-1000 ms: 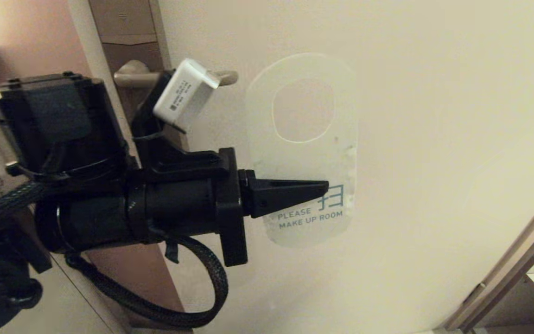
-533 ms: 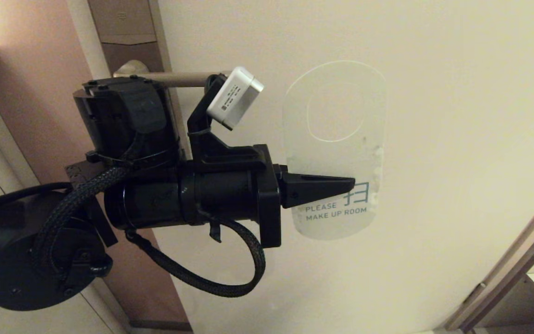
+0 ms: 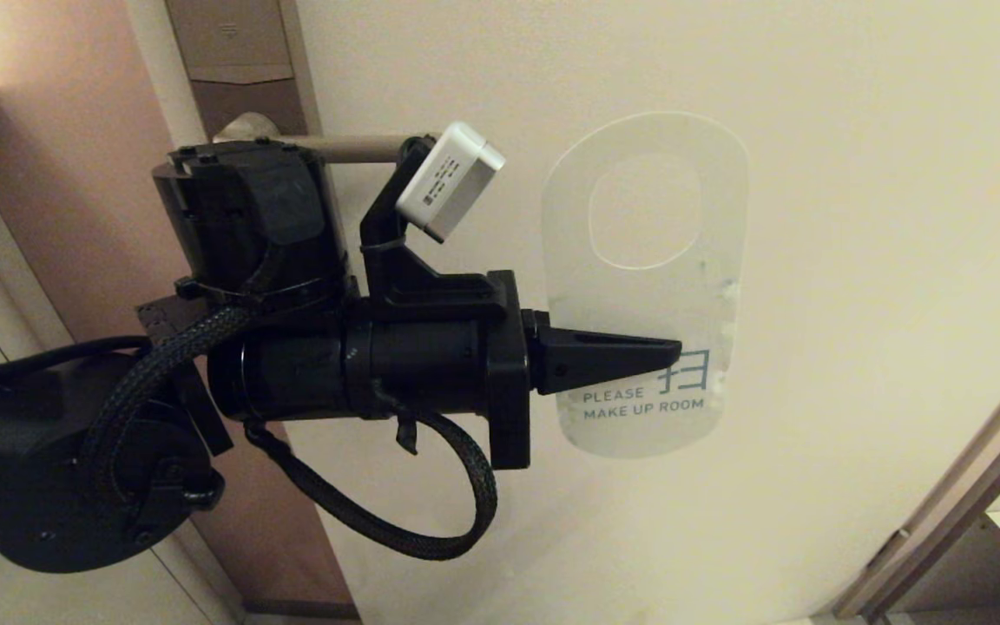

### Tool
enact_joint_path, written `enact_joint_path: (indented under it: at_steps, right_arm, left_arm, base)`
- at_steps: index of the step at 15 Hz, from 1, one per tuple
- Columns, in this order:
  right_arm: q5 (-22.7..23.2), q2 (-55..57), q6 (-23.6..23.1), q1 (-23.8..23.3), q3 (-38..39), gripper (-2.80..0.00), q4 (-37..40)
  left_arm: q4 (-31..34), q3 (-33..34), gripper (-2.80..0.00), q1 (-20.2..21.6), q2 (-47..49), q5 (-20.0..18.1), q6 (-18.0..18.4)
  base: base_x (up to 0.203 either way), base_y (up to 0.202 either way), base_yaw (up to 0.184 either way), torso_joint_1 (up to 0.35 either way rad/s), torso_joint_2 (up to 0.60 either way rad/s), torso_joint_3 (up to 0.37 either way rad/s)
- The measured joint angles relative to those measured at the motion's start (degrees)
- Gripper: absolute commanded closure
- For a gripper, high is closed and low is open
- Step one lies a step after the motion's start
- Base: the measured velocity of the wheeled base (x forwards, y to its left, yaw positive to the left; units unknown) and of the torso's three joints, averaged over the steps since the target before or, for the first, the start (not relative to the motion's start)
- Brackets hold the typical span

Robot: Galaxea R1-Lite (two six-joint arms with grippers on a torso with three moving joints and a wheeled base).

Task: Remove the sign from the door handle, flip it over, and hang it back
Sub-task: Hand it to the other hand

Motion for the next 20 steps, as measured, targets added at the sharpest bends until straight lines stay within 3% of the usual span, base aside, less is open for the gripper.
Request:
enact_joint_path:
  at_steps: [1, 3, 6, 8, 12, 20]
  right_arm:
    - [2.3, 5.8, 0.0, 0.0, -2.0, 0.00, -3.4]
    - [11.3, 16.2, 0.1, 0.0, -5.8, 0.00, -10.5]
    - [32.8, 25.3, 0.2, 2.2, -9.4, 0.00, -16.8]
    - [43.4, 28.3, 0.9, 7.9, -9.9, 0.00, -17.3]
    - [45.8, 31.9, 4.5, 19.7, -9.2, 0.00, -18.5]
    - [45.8, 36.8, 4.6, 22.0, -7.4, 0.00, -20.3]
  left_arm:
    - [0.0, -0.4, 0.00, 0.0, 0.0, -0.5, 0.0]
    - [0.0, -1.0, 0.00, -0.1, 0.1, -0.7, 0.0]
    - [-0.1, -1.2, 0.00, -0.4, 0.3, -0.8, 0.0]
    - [-0.1, -1.5, 0.00, -1.0, 0.6, -1.2, 0.0]
    - [-0.1, -2.7, 0.00, -2.2, 1.3, -1.9, -1.0]
    - [-0.2, -4.2, 0.00, -5.8, 1.8, -1.8, -1.6]
  base:
    - [0.000, 0.000, 0.000, 0.000, 0.00, 0.000]
    - [0.000, 0.000, 0.000, 0.000, 0.00, 0.000]
    - [0.000, 0.000, 0.000, 0.000, 0.00, 0.000]
    - [0.000, 0.000, 0.000, 0.000, 0.00, 0.000]
    - [0.000, 0.000, 0.000, 0.000, 0.00, 0.000]
    - [0.000, 0.000, 0.000, 0.000, 0.00, 0.000]
